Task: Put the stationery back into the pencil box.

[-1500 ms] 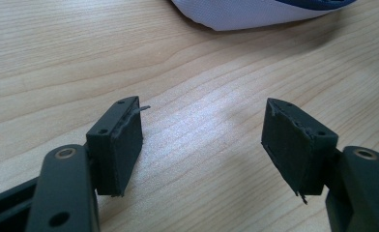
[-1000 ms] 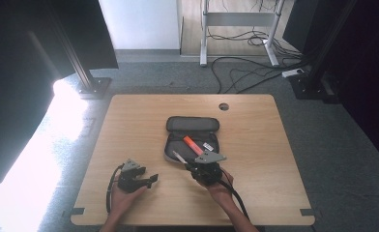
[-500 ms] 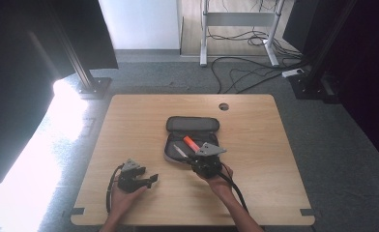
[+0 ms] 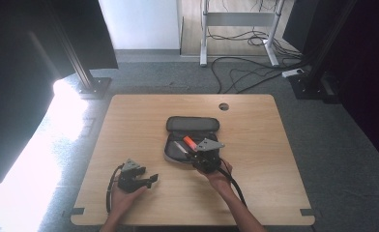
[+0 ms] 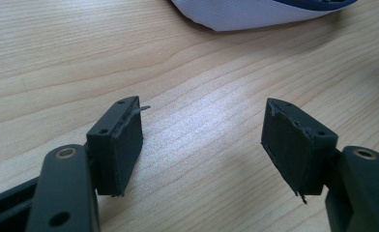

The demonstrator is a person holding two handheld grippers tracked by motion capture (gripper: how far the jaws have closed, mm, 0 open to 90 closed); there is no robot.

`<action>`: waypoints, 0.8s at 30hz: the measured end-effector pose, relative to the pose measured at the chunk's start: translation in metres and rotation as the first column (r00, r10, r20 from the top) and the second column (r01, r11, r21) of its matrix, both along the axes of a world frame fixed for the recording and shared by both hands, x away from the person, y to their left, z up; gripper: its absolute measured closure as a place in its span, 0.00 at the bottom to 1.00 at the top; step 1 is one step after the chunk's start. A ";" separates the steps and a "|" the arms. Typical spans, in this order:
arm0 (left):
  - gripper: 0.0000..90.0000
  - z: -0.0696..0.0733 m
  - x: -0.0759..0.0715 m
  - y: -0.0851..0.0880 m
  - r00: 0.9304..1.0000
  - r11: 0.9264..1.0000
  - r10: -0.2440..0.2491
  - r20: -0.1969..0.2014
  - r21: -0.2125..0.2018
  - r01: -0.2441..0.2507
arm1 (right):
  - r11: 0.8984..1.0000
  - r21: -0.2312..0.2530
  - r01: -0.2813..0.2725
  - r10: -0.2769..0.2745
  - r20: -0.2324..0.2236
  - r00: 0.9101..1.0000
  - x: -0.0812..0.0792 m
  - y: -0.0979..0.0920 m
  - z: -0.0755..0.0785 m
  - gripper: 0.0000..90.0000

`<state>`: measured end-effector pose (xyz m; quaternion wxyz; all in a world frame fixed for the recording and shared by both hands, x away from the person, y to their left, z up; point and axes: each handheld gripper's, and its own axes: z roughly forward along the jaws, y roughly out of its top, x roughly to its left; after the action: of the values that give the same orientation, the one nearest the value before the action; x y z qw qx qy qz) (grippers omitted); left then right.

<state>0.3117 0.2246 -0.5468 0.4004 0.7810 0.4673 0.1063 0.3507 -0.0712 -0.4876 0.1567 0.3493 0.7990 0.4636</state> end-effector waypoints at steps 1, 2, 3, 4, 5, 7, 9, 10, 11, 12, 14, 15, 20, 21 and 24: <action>0.35 0.000 0.000 0.000 1.000 1.000 0.000 0.000 0.000 0.000 | 1.000 -0.001 -0.001 0.001 -0.001 1.000 0.001 0.001 0.000 0.88; 0.35 0.000 0.000 0.000 1.000 1.000 -0.001 0.000 0.001 0.001 | 1.000 -0.003 -0.001 0.001 0.002 1.000 0.002 0.001 0.000 0.88; 0.35 0.000 0.000 0.000 1.000 1.000 0.000 0.000 0.000 0.000 | 1.000 -0.005 -0.003 0.003 0.004 1.000 0.002 0.001 0.000 0.88; 0.35 0.000 0.000 0.000 1.000 1.000 0.000 0.001 0.000 0.000 | 1.000 -0.003 -0.003 0.003 0.006 1.000 0.003 0.002 0.000 0.88; 0.35 0.000 0.000 0.000 1.000 1.000 0.001 0.001 -0.001 -0.001 | 1.000 0.001 -0.003 0.003 0.005 1.000 0.004 0.002 0.000 0.88; 0.35 0.000 0.000 0.000 1.000 1.000 0.000 0.001 -0.001 0.000 | 1.000 0.004 -0.002 0.002 0.003 1.000 0.006 0.002 0.000 0.88; 0.35 0.000 0.000 0.000 1.000 1.000 0.001 0.000 -0.002 -0.001 | 1.000 0.004 -0.001 0.001 0.000 1.000 0.008 0.003 0.000 0.88; 0.35 0.000 0.000 0.000 1.000 1.000 0.002 0.000 -0.002 -0.002 | 1.000 0.001 -0.002 0.002 -0.002 1.000 0.010 0.003 0.000 0.88; 0.35 0.000 0.000 0.000 1.000 1.000 0.002 0.000 -0.003 -0.002 | 1.000 0.001 0.000 0.000 -0.001 1.000 0.011 0.004 -0.001 0.88; 0.35 0.000 0.000 0.000 1.000 1.000 0.002 -0.001 -0.003 -0.002 | 1.000 -0.002 0.000 0.000 -0.004 1.000 0.012 0.004 -0.001 0.88; 0.35 0.000 0.000 0.000 1.000 1.000 0.002 0.000 -0.002 -0.002 | 1.000 -0.004 0.001 -0.001 -0.005 1.000 0.014 0.004 -0.001 0.88; 0.35 0.000 0.000 0.000 1.000 1.000 0.002 0.000 -0.003 -0.002 | 1.000 -0.007 0.001 -0.001 -0.004 1.000 0.015 0.004 -0.001 0.88; 0.35 0.000 0.000 0.000 1.000 1.000 0.003 0.000 -0.003 -0.003 | 1.000 -0.013 0.006 -0.006 -0.009 1.000 0.020 0.006 -0.002 0.88; 0.35 0.000 0.000 0.000 1.000 1.000 0.003 0.000 -0.003 -0.003 | 1.000 -0.014 0.004 -0.005 -0.009 1.000 0.021 0.006 -0.003 0.88; 0.35 0.000 0.000 0.000 1.000 1.000 0.003 -0.001 -0.004 -0.003 | 1.000 -0.019 0.004 -0.004 -0.012 1.000 0.024 0.009 -0.003 0.88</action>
<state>0.3117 0.2246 -0.5468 0.4014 0.7797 0.4688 0.1057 0.3744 -0.0623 -0.4904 0.1561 0.3522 0.8035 0.4538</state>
